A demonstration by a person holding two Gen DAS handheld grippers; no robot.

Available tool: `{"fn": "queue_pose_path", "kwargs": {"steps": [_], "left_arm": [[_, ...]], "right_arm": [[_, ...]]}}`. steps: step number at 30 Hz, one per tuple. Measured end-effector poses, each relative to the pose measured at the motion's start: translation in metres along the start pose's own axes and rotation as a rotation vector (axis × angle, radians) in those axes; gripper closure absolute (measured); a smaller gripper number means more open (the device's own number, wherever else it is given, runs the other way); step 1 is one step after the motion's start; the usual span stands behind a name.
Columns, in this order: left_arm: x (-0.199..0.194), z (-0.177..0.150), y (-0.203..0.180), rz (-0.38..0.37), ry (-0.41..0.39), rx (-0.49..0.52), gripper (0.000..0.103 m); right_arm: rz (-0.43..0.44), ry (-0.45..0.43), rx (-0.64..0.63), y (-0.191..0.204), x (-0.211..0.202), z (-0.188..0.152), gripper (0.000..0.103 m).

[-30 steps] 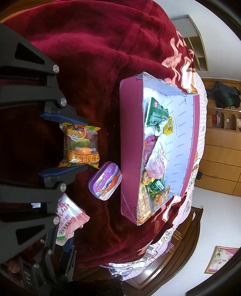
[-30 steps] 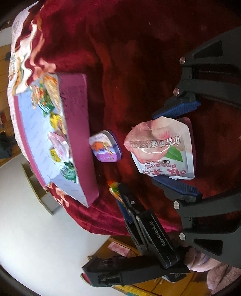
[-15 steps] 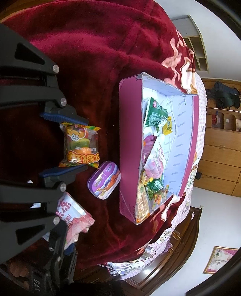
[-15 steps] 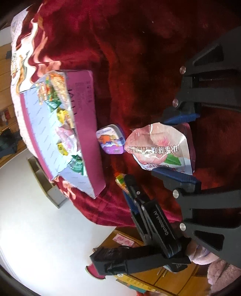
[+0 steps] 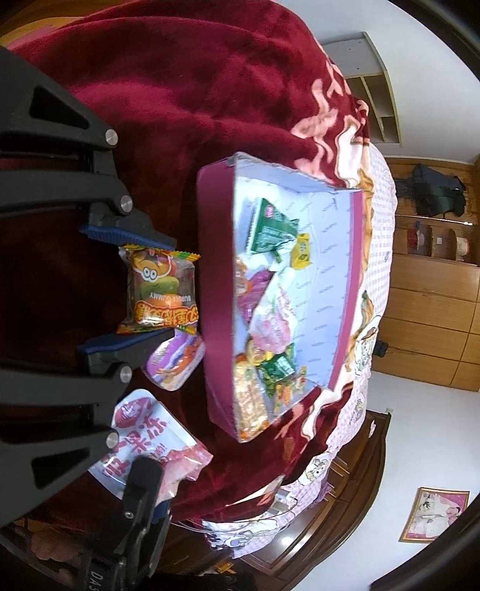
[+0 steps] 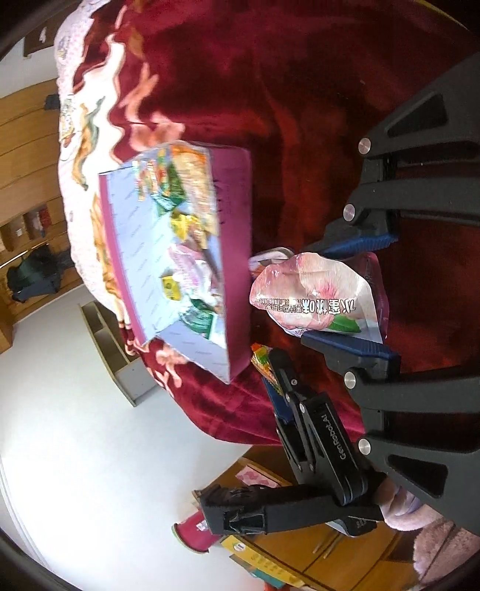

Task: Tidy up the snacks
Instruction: 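Carry both bags over the box and open both grippers to drop them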

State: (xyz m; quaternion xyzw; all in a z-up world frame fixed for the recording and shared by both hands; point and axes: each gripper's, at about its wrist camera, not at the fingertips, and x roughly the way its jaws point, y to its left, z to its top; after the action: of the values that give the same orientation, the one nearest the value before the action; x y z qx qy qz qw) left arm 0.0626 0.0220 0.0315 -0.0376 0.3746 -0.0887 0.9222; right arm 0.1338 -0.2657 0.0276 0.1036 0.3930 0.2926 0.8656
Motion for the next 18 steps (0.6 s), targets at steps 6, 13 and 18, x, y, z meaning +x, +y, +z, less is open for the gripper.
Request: {"fn": "queue_pose_path", "kwargs": {"steps": [6,13,18], "left_arm": [[0.001,0.017,0.004,0.015,-0.019,-0.010,0.061],[0.006,0.038,0.010,0.026,-0.040,-0.033,0.061],[0.015,0.052,0.014,0.054,-0.045,-0.045,0.061]], "right_arm": [[-0.033,-0.029,-0.024,-0.001,-0.004,0.017,0.064],[-0.064,-0.064,-0.045,0.002,-0.002,0.038,0.064],[-0.085,-0.105,-0.058,0.003,-0.003,0.056,0.064]]}}
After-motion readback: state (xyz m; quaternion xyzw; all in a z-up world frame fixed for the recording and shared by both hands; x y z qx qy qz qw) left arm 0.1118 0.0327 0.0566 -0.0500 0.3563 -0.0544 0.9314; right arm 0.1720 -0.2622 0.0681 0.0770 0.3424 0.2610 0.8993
